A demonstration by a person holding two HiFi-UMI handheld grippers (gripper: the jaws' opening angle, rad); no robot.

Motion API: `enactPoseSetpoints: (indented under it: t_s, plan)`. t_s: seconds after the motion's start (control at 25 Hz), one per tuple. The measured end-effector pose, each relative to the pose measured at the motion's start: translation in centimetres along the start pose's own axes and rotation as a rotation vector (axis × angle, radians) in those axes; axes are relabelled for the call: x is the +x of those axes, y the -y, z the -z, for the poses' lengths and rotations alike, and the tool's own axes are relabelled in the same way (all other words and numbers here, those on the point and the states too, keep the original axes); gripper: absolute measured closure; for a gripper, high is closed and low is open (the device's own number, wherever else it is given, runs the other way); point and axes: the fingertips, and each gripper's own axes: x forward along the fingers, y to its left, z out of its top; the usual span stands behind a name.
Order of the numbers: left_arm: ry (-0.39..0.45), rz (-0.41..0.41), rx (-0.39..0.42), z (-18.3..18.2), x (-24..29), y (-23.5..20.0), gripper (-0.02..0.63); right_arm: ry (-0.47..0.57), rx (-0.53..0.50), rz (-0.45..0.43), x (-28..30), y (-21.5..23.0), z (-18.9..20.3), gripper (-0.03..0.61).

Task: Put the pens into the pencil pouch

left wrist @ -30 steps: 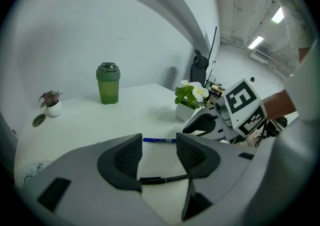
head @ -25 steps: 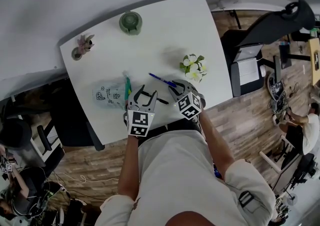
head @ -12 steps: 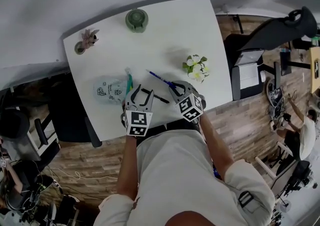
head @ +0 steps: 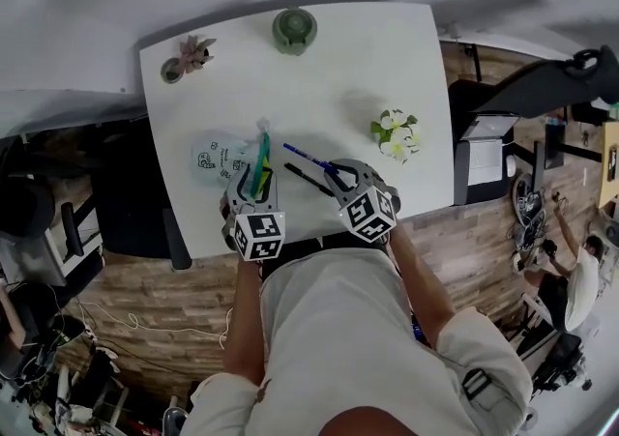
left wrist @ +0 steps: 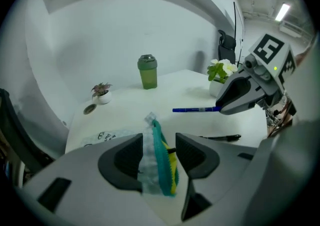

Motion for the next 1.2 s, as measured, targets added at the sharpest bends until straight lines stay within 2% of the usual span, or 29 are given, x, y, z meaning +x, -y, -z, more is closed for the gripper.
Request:
enactPoseSetpoints:
  t_s: [0.28,0.32,0.4,0.72,1.2]
  plan:
    - [-0.083,-0.047,0.092,2.8,-0.3,-1.1,0.425,-0.017,-0.059,-0.067,0.1,-2.0,-1.0,0.517]
    - [-0.087,-0.058,0.102,2.9,-0.4,-1.3,0.459,-0.020,-0.071,-0.077,0.2,-2.4,-1.1,0.517]
    - [-0.088,-0.075,0.105,3.1,-0.6,-1.6,0.586,-0.025,-0.096,-0.099,0.3,-3.2,-1.4,0.517]
    - [-0.037,-0.025,-0.020,2.0,-1.3,-2.2,0.604,-0.042,-0.149,-0.174,1.2,-5.7,-2.2,0.516]
    - [0.011,0.000,-0.065,0.7,-2.2,-2.3,0.604,-0.030,-0.187,-0.217,4.4,-7.1,-4.7,0.517]
